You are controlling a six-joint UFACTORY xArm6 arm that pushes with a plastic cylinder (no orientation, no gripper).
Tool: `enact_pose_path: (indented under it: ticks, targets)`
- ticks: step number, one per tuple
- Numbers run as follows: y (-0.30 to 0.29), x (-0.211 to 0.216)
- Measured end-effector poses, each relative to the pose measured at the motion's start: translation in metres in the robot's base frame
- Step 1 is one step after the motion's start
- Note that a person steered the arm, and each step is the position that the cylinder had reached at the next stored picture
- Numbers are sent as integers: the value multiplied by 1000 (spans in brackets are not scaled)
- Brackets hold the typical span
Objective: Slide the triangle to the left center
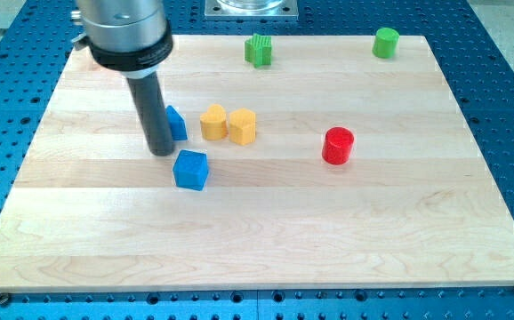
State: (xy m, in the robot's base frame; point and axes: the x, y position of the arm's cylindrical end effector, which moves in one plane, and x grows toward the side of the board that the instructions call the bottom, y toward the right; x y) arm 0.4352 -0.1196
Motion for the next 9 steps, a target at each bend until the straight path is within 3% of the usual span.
enact_pose_path:
  ticks: [2,3,4,6,9]
  targets:
    - [-73,-48]
    - [11,-81]
    - [53,-66]
    - [-34,-11]
    - [-65,35]
